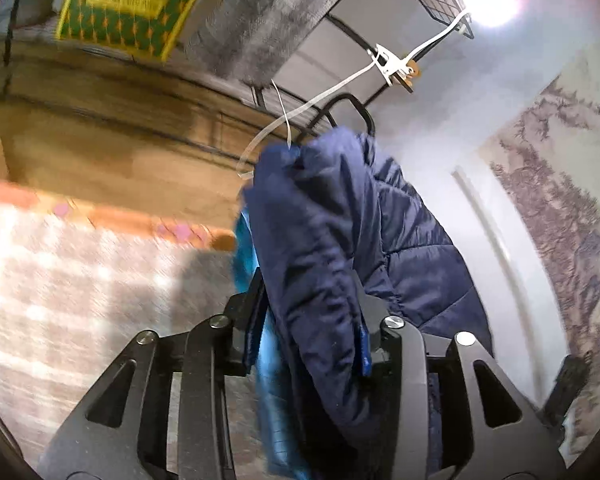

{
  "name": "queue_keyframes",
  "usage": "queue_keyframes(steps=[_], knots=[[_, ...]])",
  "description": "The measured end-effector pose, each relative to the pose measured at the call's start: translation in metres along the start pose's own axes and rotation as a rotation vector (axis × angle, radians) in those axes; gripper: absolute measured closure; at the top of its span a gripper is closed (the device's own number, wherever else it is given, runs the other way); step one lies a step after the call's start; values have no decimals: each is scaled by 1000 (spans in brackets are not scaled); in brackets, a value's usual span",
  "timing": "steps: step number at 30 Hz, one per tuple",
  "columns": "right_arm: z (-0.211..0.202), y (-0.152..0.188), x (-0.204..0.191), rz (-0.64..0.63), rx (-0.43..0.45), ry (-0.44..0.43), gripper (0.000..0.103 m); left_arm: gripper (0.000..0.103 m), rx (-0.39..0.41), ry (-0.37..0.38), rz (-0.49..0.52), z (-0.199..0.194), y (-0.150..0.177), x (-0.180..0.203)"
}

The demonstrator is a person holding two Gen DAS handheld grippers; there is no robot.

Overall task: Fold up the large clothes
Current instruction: 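Carry the folded jacket with both grippers onto the light blue garment, then lower the jacket onto the blue garment and open both grippers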

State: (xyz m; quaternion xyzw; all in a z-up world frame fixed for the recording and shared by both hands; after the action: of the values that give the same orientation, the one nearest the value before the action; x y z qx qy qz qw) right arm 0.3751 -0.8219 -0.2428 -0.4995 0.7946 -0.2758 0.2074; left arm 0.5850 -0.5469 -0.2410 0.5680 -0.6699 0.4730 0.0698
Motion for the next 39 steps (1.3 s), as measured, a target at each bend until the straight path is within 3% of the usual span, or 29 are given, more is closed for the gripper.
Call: queue_keyframes(steps=[4,12,17,19,26,39], knots=[[-5,-1,-1,2,3,-18,77,62,72,-103,124,-25,-17,11],[-22,18,-4,10,-28,-43,77,62,74,-124,223,-66,-16,39],[-48,22,-5,-9,5,43,72,62,75,-115,280,-106,-6,65],[-63,22,-3,12,22,36,71,62,74,-109,301,-124,-2,75],[-138,29,-9,-2,112,37,59,62,87,-73,346,-199,13,105],[-316,38,-27,-11,284,17,59,62,200,-25,463,-394,40,172]])
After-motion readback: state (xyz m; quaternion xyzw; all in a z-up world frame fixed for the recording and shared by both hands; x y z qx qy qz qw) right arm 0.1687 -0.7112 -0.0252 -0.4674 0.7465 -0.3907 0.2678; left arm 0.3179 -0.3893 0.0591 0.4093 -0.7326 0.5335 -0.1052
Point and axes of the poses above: each gripper's, at about its wrist camera, not at the fingertips, and z roughly the way its jaws point, x to its right, y to its underside, the point moved 6 cm from there along z, roughly the way its jaws point, and after that the axes turned 6 degrees about y, right-handed, at the moved point
